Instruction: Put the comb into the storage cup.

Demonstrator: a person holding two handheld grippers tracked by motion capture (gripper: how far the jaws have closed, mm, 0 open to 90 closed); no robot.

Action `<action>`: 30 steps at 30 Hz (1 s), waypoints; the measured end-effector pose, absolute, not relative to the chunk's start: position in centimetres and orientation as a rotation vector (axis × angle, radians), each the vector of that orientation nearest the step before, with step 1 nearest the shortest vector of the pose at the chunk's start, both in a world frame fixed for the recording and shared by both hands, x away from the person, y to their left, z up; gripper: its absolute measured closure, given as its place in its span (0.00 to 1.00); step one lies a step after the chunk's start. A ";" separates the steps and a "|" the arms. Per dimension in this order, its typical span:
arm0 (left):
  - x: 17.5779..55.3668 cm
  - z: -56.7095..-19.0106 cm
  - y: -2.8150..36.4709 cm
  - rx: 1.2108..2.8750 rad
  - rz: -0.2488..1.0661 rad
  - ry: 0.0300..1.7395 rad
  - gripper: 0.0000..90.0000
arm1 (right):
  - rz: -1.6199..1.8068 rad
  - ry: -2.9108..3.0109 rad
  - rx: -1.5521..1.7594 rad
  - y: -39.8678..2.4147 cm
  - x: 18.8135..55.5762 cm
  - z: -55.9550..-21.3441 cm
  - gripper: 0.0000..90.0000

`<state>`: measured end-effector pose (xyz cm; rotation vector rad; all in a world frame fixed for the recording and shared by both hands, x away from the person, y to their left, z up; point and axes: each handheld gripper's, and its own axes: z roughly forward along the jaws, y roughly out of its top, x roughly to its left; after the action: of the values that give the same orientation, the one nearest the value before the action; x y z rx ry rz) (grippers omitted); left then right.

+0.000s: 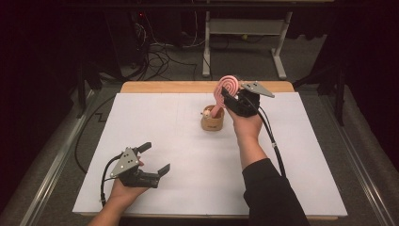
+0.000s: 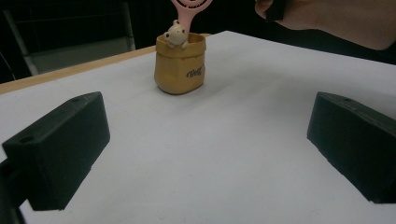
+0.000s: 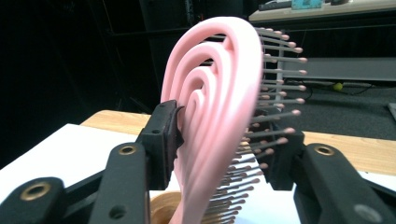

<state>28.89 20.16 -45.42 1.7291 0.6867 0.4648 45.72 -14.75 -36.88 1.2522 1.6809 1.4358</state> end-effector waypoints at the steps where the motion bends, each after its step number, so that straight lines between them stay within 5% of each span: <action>1: 28.9 -45.4 20.2 1.730 0.465 0.687 0.00 | 1.435 1.680 1.256 -14.9 45.7 -37.0 0.57; 30: 29.0 -45.5 20.1 1.737 0.459 0.686 0.00 | 1.410 1.654 1.361 -17.5 45.7 -38.5 0.42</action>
<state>28.98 20.12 -45.46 1.7374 0.6858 0.4593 45.70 -17.51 -38.53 1.3612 1.6543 1.4097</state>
